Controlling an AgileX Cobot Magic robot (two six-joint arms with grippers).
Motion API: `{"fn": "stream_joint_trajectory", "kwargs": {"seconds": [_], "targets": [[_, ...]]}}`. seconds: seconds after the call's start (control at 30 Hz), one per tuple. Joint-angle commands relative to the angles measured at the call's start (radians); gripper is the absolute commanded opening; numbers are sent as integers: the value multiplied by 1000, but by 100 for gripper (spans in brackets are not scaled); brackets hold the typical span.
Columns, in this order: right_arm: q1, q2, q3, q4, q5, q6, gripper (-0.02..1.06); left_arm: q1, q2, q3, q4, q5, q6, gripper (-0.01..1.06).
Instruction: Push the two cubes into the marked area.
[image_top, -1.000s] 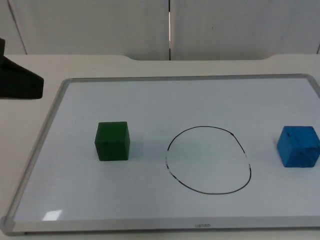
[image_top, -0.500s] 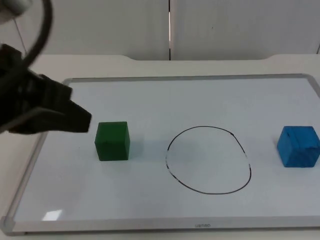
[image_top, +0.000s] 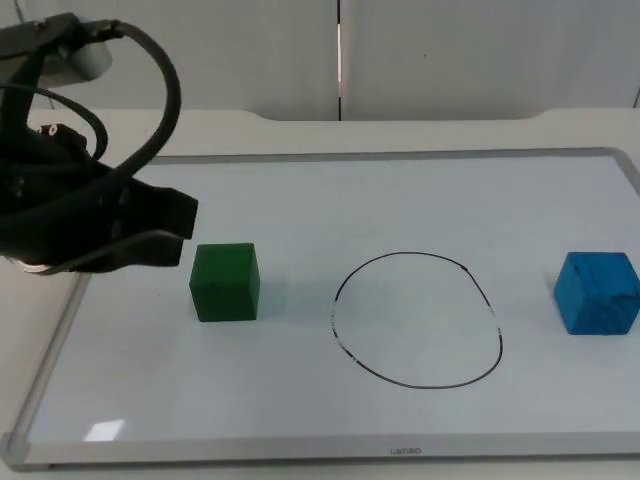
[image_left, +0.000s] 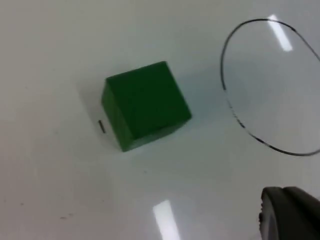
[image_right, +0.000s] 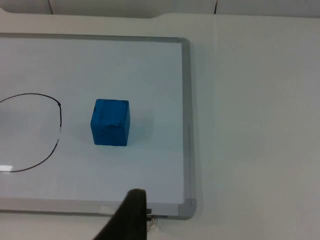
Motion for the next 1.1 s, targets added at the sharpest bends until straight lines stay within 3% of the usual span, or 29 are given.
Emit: {"fn": "stream_joint_trajectory", "kwargs": {"seconds": [0.0,0.2,0.43,1.07], "targets": [[-4,-4,7,-4,-11,-1,105,-6,22,-15,-37,-34,0,0],[-4,-4,7,-4,-11,-1,105,-6,81,-54,-49,-56,0,0],[-4,-4,7,-4,-11,-1,105,-6,155,-76,-49,-184,0,0],[-4,-4,7,-4,-11,-1,105,1,355,-135,-42,-301,2,0]]}}
